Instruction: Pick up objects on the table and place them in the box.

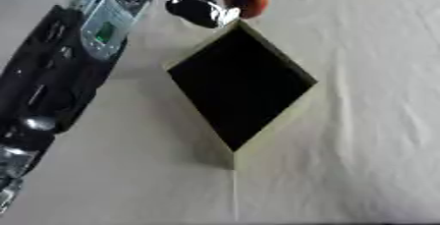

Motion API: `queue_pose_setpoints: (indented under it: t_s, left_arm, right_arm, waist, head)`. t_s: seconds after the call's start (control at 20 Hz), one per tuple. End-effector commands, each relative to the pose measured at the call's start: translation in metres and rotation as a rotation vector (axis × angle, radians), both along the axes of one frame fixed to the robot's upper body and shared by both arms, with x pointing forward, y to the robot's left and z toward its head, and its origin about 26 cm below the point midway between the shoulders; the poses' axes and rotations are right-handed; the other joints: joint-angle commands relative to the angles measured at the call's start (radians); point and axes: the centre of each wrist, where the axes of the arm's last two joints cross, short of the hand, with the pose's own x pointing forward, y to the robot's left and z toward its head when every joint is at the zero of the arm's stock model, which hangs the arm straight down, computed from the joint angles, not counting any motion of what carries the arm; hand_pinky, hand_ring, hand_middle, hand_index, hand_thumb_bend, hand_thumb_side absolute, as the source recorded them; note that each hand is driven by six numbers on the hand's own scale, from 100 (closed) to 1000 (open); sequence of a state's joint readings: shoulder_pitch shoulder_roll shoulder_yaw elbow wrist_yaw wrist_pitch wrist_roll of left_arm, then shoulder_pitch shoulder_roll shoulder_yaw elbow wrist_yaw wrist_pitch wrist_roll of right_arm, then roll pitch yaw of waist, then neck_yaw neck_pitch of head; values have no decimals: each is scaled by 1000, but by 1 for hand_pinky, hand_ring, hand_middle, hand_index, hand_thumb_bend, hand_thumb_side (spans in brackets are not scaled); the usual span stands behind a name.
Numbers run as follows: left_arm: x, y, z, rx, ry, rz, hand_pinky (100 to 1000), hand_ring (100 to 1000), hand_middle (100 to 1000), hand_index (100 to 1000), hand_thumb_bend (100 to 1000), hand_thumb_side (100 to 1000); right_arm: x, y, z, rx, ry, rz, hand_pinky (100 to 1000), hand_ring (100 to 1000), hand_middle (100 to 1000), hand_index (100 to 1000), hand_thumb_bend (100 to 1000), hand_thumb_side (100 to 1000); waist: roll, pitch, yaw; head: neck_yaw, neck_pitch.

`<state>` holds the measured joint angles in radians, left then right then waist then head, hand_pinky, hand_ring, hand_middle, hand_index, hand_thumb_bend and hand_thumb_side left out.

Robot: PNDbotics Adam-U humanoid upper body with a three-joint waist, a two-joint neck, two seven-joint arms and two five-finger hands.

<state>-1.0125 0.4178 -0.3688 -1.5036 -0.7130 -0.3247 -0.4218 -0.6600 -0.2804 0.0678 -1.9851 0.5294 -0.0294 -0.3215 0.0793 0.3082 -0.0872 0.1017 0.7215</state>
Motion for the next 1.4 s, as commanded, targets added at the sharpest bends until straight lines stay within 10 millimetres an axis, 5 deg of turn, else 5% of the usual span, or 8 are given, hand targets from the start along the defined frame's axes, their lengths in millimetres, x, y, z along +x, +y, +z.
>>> queue_pose_setpoints:
  t_s: [0.05, 1.0, 1.2, 1.3, 1.35, 1.4]
  left_arm:
    - [-9, -6, 3, 18, 15, -41, 352, 577, 554, 666, 100, 368]
    - [18, -12, -73, 160, 254, 0, 355, 576, 560, 663, 100, 391]
    - [24, -15, -91, 219, 298, 19, 502, 697, 673, 778, 100, 177]
    - [27, -17, -91, 256, 286, 15, 554, 745, 713, 805, 100, 203]
    - [27, -16, -89, 269, 270, 12, 624, 805, 779, 862, 100, 296]
    - [27, -15, -87, 278, 252, 11, 657, 835, 809, 891, 198, 354]
  right_arm:
    - [-4, -1, 6, -2, -28, -4, 701, 838, 637, 770, 100, 755]
    - [-4, -1, 5, 8, -30, 3, 701, 839, 636, 770, 100, 756]
    - [-3, -1, 4, 11, -27, 4, 699, 839, 635, 769, 100, 757]
    - [-3, -1, 4, 13, -26, 4, 699, 839, 635, 769, 100, 757]
    - [-3, -2, 4, 14, -26, 3, 699, 838, 635, 769, 100, 757]
    - [-3, -2, 3, 14, -25, 3, 699, 838, 635, 769, 100, 757]
  waist:
    - [-3, -28, 3]
    - [-4, -19, -3]
    - [0, -16, -7]
    - [1, -16, -8]
    - [2, -17, -7]
    - [2, -17, -7]
  head:
    - [-1, 13]
    - [-7, -4]
    - [-4, -6]
    - [-3, -7]
    - [-4, -7]
    - [-5, -8]
